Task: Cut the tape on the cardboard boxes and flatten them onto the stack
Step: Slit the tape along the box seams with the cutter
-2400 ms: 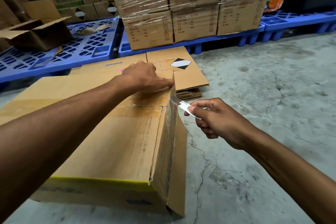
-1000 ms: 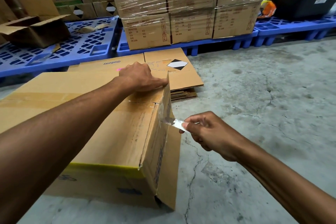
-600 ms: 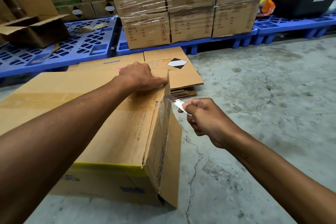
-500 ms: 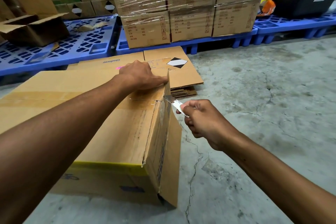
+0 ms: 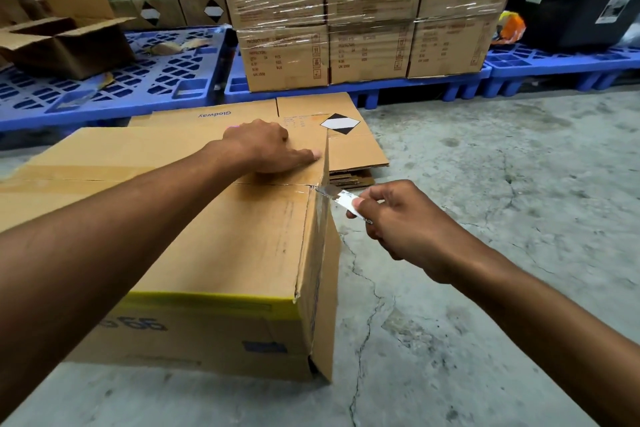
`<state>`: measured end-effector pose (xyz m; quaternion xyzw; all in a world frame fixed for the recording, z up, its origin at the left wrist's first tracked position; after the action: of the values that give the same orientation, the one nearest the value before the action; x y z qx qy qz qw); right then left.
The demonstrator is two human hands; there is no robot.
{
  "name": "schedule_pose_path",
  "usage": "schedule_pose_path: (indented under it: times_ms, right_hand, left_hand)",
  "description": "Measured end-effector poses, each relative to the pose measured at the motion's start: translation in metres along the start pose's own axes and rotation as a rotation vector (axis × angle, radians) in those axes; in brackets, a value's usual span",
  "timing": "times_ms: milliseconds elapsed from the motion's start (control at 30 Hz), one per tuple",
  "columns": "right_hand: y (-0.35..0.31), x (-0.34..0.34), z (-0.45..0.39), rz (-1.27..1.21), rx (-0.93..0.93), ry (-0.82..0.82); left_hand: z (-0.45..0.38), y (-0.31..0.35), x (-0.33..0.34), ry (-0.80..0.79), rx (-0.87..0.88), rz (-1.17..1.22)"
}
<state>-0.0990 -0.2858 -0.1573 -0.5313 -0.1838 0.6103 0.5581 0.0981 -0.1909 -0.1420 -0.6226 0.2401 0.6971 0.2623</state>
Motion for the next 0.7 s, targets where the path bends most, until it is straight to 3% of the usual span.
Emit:
schedule_pose_path:
  times_ms: [133, 433, 700]
  right_hand:
    - [-0.014, 0.003, 0.0, 0.171, -0.012, 0.059]
    - [-0.034, 0.001, 0.002, 0.395, -0.013, 0.221]
    - [-0.043, 0.001, 0.004, 0.463, 0.057, 0.137]
  left_hand:
    - [0.019, -0.007, 0.008, -0.071, 0.034, 0.108]
    - [0.018, -0.009, 0.008, -0.046, 0.015, 0.124]
    - [0.019, -0.008, 0.008, -0.025, 0.013, 0.129]
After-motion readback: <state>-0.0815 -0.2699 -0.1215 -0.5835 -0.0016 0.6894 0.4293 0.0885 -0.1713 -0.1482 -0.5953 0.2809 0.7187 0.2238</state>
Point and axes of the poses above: each hand's wrist, its own z-axis away from the middle knuckle, its own x-axis out of the palm, y = z × x, the point moved 8 cm from there along -z, towards the middle knuckle, and after that the axes turned 15 degrees about x, right-handed, at the moved point
